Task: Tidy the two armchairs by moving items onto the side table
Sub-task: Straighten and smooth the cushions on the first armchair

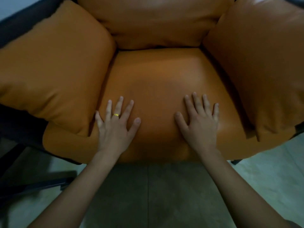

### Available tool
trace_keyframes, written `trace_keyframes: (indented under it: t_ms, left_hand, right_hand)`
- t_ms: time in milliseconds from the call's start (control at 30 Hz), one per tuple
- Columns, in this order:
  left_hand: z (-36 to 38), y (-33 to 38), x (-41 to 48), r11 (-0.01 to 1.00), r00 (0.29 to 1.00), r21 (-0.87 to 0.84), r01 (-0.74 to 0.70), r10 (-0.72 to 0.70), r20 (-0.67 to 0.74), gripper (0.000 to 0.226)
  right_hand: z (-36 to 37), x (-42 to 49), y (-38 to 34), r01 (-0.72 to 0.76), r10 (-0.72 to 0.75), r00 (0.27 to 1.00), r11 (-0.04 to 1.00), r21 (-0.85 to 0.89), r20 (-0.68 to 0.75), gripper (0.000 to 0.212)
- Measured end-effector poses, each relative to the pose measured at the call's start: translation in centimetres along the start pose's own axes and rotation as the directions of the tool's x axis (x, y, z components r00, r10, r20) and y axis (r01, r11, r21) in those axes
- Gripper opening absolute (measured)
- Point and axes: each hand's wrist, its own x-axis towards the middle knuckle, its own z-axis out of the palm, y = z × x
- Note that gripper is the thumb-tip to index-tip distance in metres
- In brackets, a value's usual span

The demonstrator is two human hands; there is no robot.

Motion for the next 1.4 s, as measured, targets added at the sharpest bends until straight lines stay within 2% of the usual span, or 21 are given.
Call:
trace_keyframes:
  t_ms: [233, 333, 533, 633, 767, 867, 967, 1033, 1167, 1233, 1333, 1400]
  left_hand:
    - [0.7, -1.5, -1.1, 1.0, 0.999, 0.022, -0.002, 0.002, -0.035, 0.068]
    - [1.5, -1.8, -0.7, 0.999, 0.994, 0.011, -0.032, 0.033, -0.103, 0.067]
    - [4.3, -2.5, 0.9, 0.996, 0.959, 0.034, -0.081, 0.087, -0.268, 0.069]
    - [4.4, -2.7, 1.0, 0.994, 0.959, 0.072, -0.086, 0.102, -0.264, 0.067]
    - [2.8, -2.4, 0.3, 0.996, 0.98, 0.047, -0.071, 0.079, -0.184, 0.065]
    - [1.6, -2.3, -0.5, 0.994, 0.986, 0.063, -0.092, 0.1, -0.13, 0.058]
    - [0.5, -3.6, -0.9, 0.97, 0.969, 0.13, -0.205, 0.22, -0.113, 0.053]
    - [0.0, -4.2, -0.7, 0.957, 0.957, 0.145, -0.251, 0.268, -0.11, 0.053]
    - [0.4, -4.4, -0.5, 0.973, 0.967, 0.06, -0.221, 0.227, -0.112, 0.057]
    - [1.1, -5.0, -0.1, 0.97, 0.96, 0.037, -0.239, 0.242, -0.142, 0.057]
    - [2.5, -5.1, 0.8, 0.963, 0.928, 0.017, -0.268, 0.263, -0.264, 0.058]
    - [3.4, -5.1, 1.5, 0.957, 0.891, 0.036, -0.288, 0.281, -0.355, 0.058]
  right_hand:
    - [0.8, -1.2, 0.4, 0.009, -0.009, 0.998, 1.0, 0.004, -0.06, 0.063]
    - [1.4, -1.1, 0.4, 0.011, -0.008, 0.993, 1.0, 0.022, -0.117, 0.061]
    - [4.2, 0.3, 0.3, 0.06, -0.042, 0.922, 0.998, 0.036, -0.386, 0.059]
    - [4.7, 0.2, 0.5, 0.105, -0.073, 0.889, 0.993, 0.047, -0.452, 0.058]
    - [3.1, -0.2, 0.8, 0.149, -0.094, 0.909, 0.983, 0.104, -0.406, 0.055]
    - [1.4, -0.9, 0.9, 0.136, -0.09, 0.96, 0.978, 0.158, -0.265, 0.052]
    - [-0.2, -0.9, 3.4, 0.271, -0.251, 0.959, 0.946, 0.18, -0.129, 0.047]
    - [-1.3, 0.3, 6.1, 0.345, -0.334, 0.938, 0.925, 0.158, -0.094, 0.043]
    - [-2.3, 2.0, 9.6, 0.33, -0.311, 0.943, 0.915, 0.232, -0.114, 0.044]
    - [-1.5, 2.0, 10.4, 0.378, -0.347, 0.923, 0.894, 0.24, -0.165, 0.046]
    - [0.1, 2.5, 11.1, 0.471, -0.416, 0.868, 0.863, 0.185, -0.271, 0.048]
    - [0.6, 3.1, 11.2, 0.5, -0.448, 0.845, 0.856, 0.134, -0.292, 0.05]
